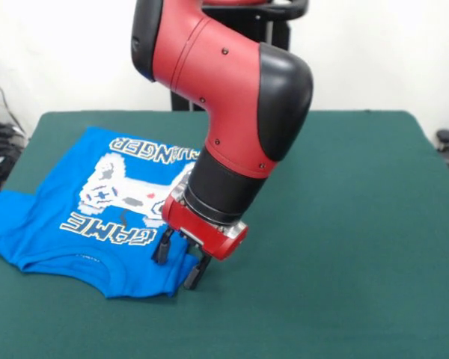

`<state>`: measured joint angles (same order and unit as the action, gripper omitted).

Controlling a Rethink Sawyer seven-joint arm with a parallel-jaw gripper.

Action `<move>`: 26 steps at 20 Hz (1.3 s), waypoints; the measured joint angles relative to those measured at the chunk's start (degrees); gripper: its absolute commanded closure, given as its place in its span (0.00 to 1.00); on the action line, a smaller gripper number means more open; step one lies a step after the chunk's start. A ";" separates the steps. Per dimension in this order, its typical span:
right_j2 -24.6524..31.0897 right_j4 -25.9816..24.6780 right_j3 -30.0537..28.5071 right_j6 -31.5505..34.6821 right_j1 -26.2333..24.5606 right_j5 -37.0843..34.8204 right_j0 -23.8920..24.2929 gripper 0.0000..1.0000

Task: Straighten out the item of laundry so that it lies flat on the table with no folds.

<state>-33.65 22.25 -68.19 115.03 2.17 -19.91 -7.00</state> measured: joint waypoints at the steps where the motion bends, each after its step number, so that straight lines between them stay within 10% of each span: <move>1: 0.00 0.07 0.00 0.00 0.00 -0.01 0.01 0.00; 26: 0.01 0.29 -0.19 0.00 2.66 -2.45 -0.07 0.00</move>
<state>-33.64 22.54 -68.38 115.03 4.83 -22.35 -7.07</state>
